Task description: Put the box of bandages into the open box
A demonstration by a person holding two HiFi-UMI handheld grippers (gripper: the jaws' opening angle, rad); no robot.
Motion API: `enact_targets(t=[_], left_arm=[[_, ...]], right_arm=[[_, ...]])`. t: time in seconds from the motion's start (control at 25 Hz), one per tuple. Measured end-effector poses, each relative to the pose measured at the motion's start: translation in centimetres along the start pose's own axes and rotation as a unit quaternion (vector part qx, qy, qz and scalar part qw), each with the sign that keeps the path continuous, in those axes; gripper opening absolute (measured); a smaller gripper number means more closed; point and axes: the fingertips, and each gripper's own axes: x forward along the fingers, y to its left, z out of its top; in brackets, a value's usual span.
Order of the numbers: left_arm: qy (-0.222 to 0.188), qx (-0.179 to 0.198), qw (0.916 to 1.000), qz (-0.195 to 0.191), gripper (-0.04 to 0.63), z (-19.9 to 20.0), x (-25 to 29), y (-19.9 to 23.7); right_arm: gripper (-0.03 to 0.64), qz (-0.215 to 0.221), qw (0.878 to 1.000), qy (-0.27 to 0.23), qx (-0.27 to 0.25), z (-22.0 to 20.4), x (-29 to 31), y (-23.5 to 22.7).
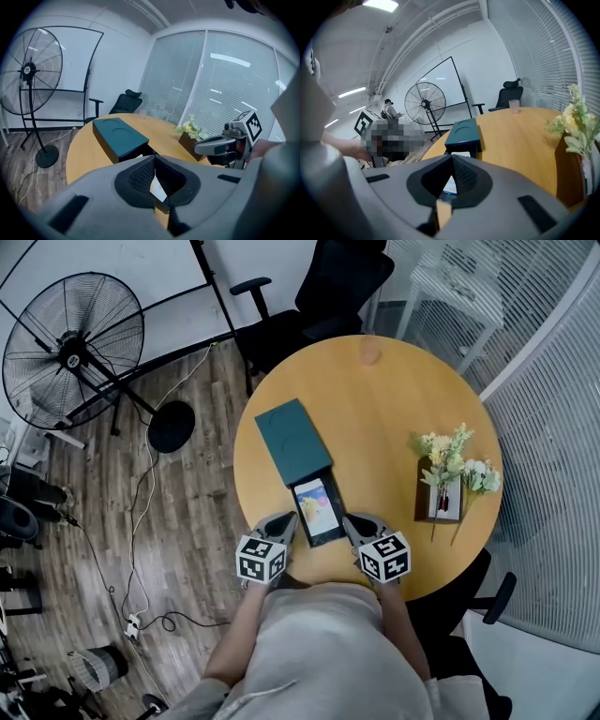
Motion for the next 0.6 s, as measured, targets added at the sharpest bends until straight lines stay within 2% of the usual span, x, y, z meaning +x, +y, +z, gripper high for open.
enact_targets(t=[0.28,0.6], left_arm=[[0.002,0.001,1.0000,0.000,0.011,0.01,-0.02,0.02],[0.000,0.001,1.0000,0.001,0.011,-0.02,-0.17,0.13]], right_arm=[[-0.005,-0.019,1.000,0.009,-0.015,-0.15,-0.12,-0.42],[-0.005,-0.020,1.000,0.013,-0.019,-0.29,-0.02,-0.28]])
